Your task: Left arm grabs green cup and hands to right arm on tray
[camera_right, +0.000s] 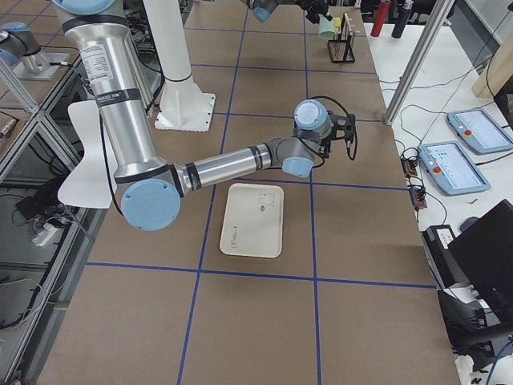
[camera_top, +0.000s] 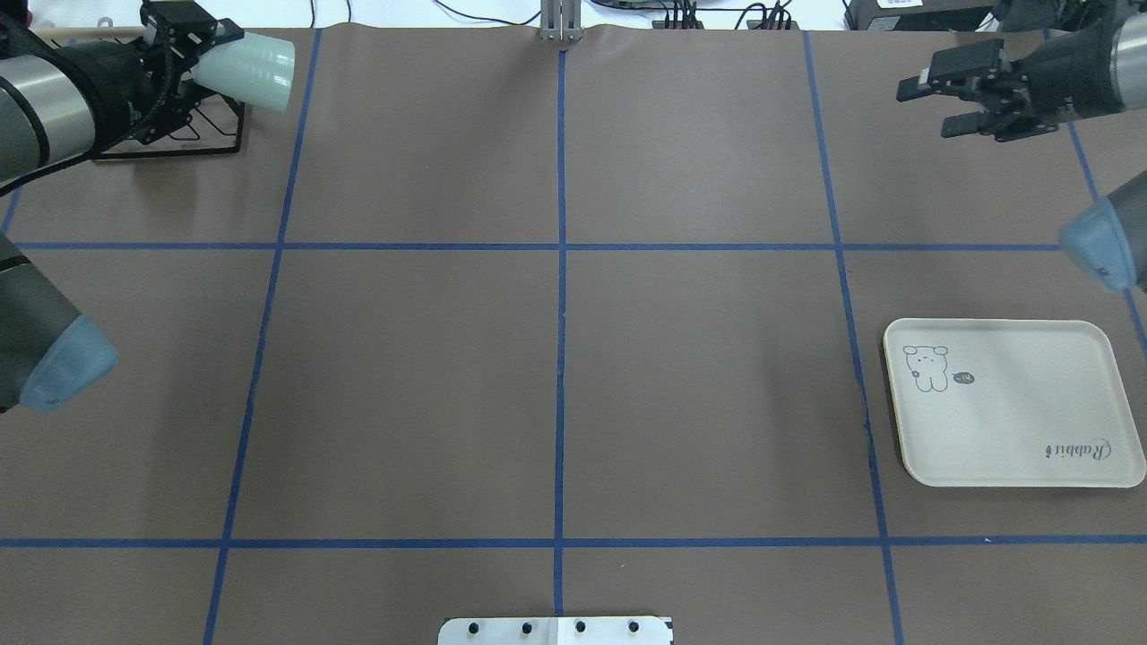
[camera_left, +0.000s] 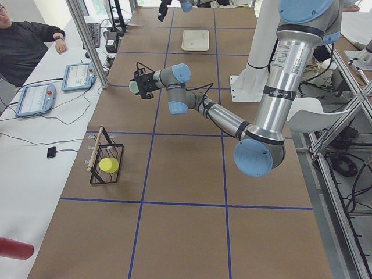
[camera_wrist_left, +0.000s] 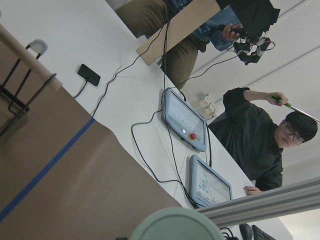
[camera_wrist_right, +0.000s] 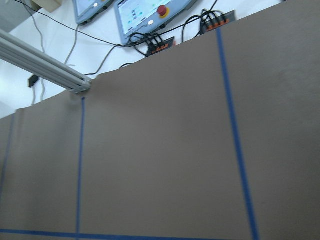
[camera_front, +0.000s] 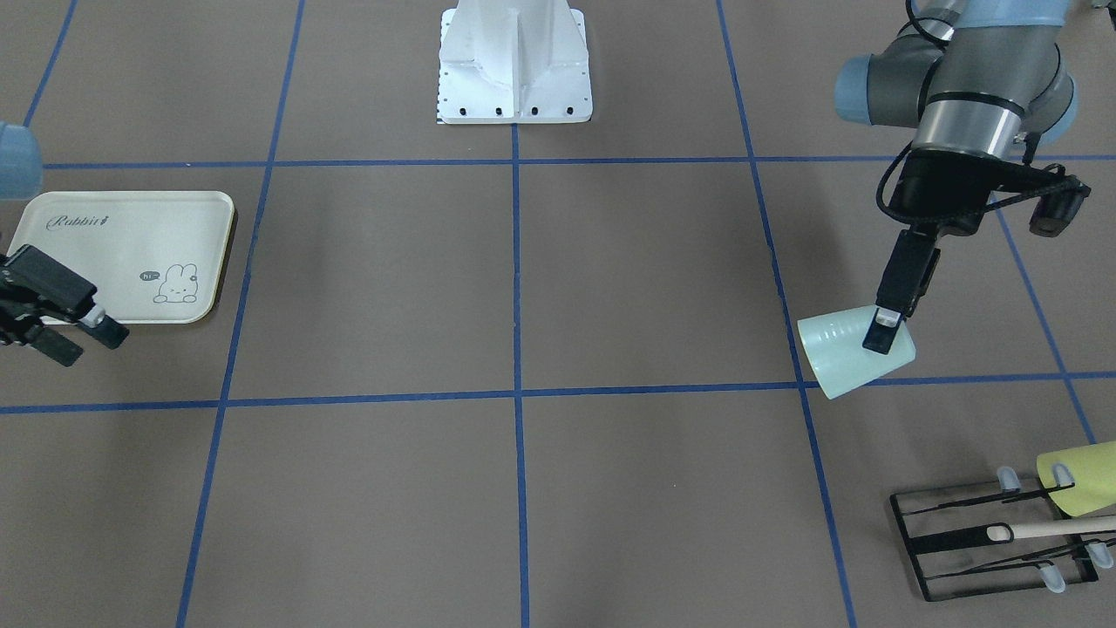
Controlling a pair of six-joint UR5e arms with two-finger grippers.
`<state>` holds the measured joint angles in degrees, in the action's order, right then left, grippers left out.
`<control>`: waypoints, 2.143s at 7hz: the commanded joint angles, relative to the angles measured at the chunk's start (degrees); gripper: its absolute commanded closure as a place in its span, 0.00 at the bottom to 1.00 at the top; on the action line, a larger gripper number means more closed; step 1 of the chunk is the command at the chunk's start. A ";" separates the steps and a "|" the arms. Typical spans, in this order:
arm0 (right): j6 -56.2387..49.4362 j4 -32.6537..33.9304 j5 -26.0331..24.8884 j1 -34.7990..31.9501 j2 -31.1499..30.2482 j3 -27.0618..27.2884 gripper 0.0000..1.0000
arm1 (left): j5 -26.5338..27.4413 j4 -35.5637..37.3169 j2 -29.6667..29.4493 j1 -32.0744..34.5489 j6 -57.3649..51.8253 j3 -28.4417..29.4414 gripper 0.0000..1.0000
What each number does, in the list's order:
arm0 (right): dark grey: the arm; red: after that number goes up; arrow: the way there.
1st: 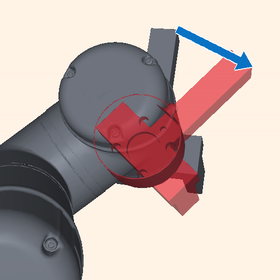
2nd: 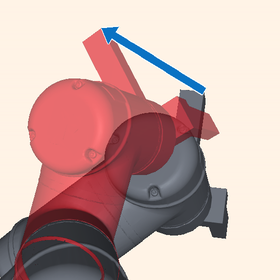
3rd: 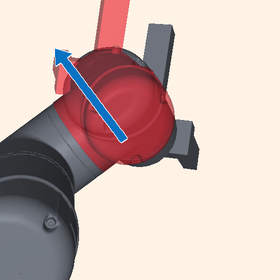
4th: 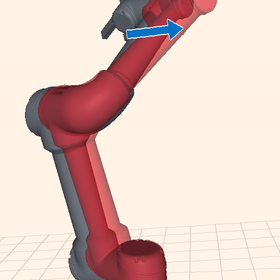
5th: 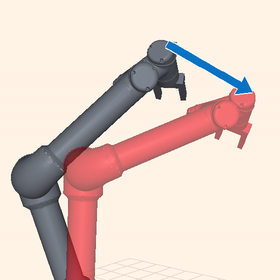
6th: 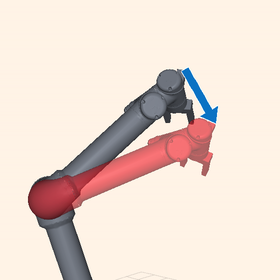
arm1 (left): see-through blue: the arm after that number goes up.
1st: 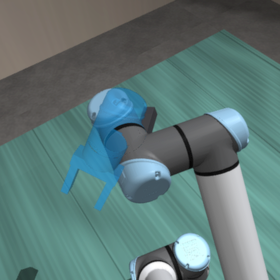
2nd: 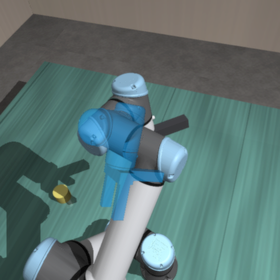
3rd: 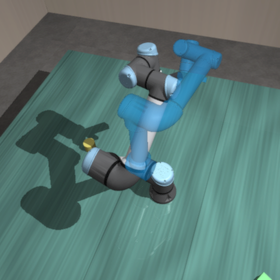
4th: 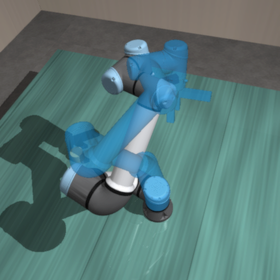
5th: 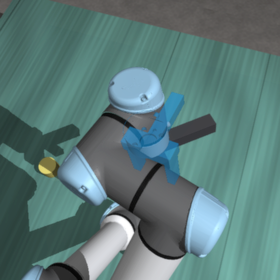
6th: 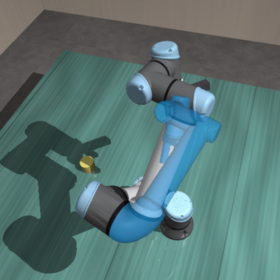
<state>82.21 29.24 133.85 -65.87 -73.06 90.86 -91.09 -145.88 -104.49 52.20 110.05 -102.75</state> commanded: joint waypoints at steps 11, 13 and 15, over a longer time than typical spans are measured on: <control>10.87 -30.38 -22.56 25.70 9.43 0.72 0.02 | -17.45 3.50 -12.75 -15.71 34.78 -6.67 0.83; 10.69 -31.09 -22.76 26.06 9.43 0.72 0.02 | -17.37 3.59 -14.60 -15.73 40.57 -6.41 0.85; 10.60 -33.36 -22.58 26.06 8.64 0.46 0.02 | -17.28 3.59 -14.43 -15.12 41.82 -5.97 0.86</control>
<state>92.86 -2.81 111.24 -39.89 -64.08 91.47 -108.44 -142.30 -118.91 36.78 150.93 -108.99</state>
